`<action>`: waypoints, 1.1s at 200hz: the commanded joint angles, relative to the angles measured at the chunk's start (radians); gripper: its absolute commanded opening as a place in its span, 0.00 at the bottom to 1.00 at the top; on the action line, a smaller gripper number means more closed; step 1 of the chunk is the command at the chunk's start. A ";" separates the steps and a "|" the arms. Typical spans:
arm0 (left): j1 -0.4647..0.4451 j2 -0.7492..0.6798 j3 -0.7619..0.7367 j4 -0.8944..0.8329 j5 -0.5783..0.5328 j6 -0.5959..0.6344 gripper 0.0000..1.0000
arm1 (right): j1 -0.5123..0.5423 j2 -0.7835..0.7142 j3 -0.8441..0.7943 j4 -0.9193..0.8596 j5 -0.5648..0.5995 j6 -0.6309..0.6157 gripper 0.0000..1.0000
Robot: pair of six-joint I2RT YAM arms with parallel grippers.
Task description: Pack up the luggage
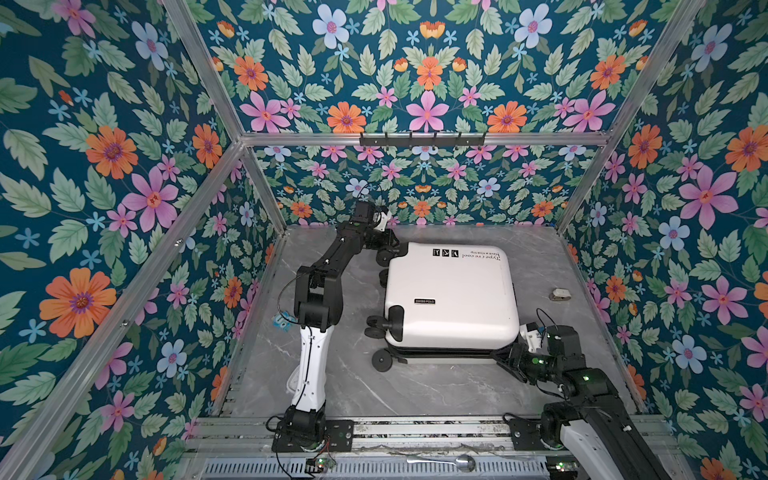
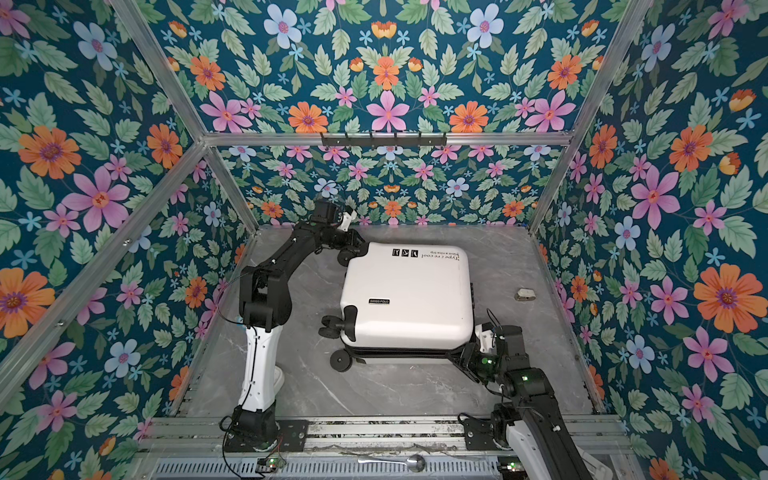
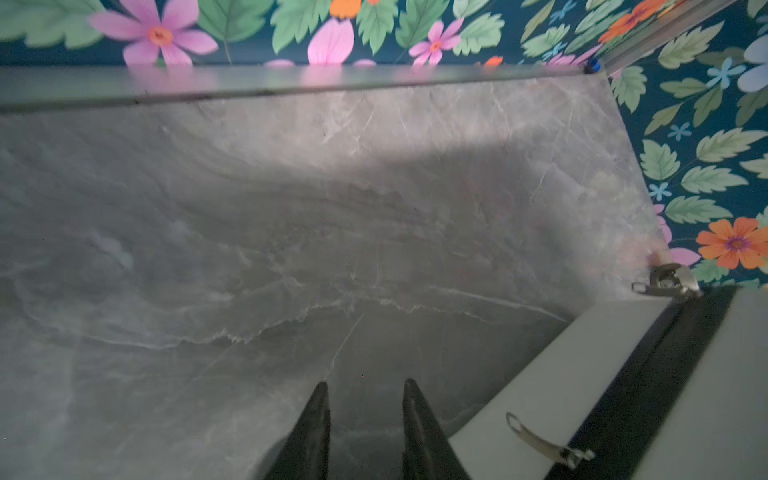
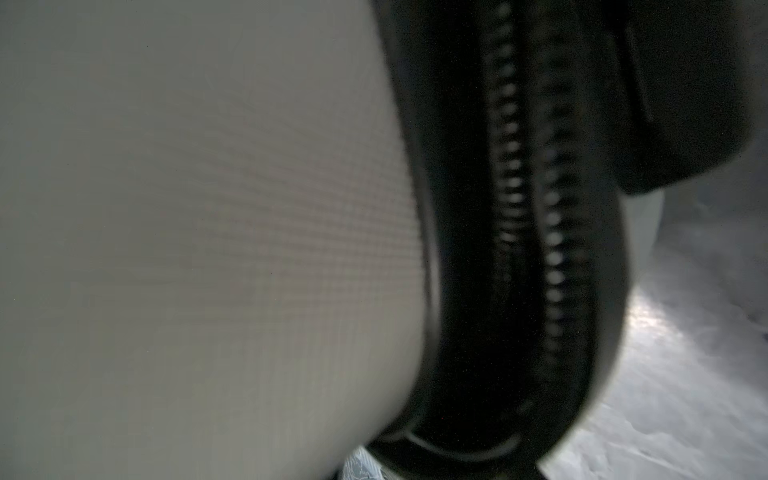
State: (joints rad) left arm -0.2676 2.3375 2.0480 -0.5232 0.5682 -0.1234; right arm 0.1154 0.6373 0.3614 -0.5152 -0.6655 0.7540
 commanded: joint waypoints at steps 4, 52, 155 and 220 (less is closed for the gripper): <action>0.001 -0.062 -0.102 0.032 0.070 0.047 0.29 | -0.001 0.115 0.061 0.137 0.120 -0.065 0.42; 0.002 -0.178 -0.300 0.041 0.100 0.067 0.25 | -0.005 0.353 0.217 0.168 0.203 -0.147 0.43; -0.026 -0.531 -0.882 0.286 0.019 -0.087 0.20 | -0.075 1.062 0.844 0.145 0.057 -0.206 0.41; -0.169 -0.647 -1.049 0.400 -0.066 -0.181 0.20 | -0.028 1.392 1.233 0.043 0.005 -0.199 0.40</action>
State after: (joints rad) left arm -0.3851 1.7039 1.0180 -0.2256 0.4797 -0.2703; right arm 0.0467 1.9675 1.5040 -0.4252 -0.4858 0.5659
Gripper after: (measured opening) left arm 0.198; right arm 0.398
